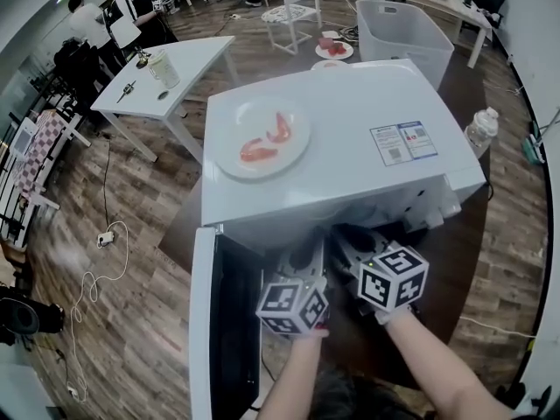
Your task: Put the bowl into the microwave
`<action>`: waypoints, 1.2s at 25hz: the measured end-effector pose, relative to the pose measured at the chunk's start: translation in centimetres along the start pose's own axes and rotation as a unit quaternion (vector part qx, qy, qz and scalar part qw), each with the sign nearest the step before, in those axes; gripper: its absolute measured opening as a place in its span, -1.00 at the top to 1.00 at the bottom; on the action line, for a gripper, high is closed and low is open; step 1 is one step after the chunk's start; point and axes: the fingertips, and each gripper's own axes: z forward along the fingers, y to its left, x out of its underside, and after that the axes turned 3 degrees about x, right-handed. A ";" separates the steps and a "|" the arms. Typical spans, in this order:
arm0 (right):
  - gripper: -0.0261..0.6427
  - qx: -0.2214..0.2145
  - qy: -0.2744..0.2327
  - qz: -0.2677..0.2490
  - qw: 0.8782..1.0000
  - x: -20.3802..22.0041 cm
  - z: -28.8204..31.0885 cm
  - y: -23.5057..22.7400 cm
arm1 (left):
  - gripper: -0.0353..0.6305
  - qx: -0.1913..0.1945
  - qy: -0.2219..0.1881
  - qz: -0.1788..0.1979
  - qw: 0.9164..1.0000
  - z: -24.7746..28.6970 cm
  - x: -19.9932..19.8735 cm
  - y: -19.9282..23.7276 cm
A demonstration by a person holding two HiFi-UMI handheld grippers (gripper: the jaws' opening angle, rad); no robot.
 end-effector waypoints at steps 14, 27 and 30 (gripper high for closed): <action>0.91 -0.001 -0.004 0.008 1.000 -1.1 2.0 -0.8 | 0.86 0.010 0.017 0.007 1.000 1.9 -0.6 0.7; 0.92 0.018 -0.010 -0.035 0.999 -0.8 -0.9 -0.4 | 0.86 -0.006 0.011 0.031 0.999 0.0 -0.1 -1.1; 0.92 0.017 -0.018 -0.049 0.998 -0.7 -2.5 0.3 | 0.86 -0.007 0.007 0.027 1.000 -1.1 0.0 -2.1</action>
